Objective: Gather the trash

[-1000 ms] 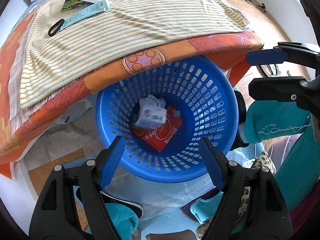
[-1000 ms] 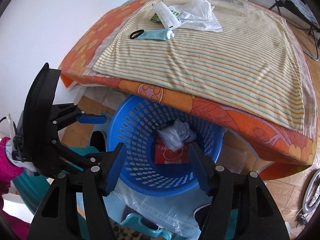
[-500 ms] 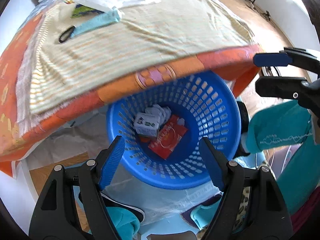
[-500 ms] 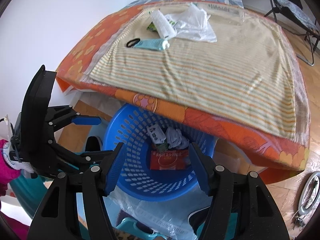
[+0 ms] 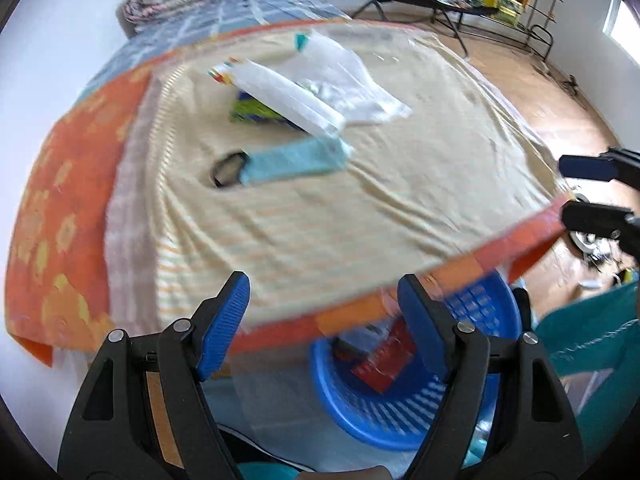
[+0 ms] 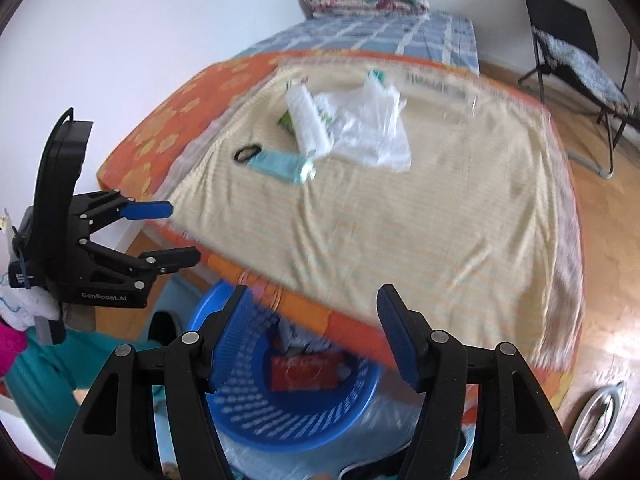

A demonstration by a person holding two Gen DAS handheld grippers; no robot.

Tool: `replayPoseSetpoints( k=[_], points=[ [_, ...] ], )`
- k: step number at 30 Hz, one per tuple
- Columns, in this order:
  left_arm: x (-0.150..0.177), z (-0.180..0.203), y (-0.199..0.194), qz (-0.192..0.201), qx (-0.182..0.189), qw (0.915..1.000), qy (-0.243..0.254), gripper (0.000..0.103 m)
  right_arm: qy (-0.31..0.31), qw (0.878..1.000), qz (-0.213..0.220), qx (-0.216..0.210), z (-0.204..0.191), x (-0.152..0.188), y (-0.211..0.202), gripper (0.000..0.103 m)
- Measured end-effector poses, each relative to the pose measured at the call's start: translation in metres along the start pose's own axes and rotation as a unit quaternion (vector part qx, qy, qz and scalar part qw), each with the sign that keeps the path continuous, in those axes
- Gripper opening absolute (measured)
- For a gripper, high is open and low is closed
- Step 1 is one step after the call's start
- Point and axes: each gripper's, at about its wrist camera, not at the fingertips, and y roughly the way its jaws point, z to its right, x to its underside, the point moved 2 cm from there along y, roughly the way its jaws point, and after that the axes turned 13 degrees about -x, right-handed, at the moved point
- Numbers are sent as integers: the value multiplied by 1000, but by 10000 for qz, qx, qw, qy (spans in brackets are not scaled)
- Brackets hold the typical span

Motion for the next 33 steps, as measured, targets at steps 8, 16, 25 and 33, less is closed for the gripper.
replayPoseSetpoints(
  k=[8,16,25,33],
  points=[
    [-29,-34,30,-82,-205,9992,-332,79,-186,9987,433,184,24,-53,5,65],
    [-49,-67,60,-244,-118,9969,-741,68,144,9976,648,184,63,-97,28,65],
    [-68,-80,95,-411,-38,9957,-833,53,517,9966,393,-509,71,-119,64,65],
    [-76,-88,127,-688,120,9930,-948,36,401,9965,147,-712,53,-132,100,65]
  ],
)
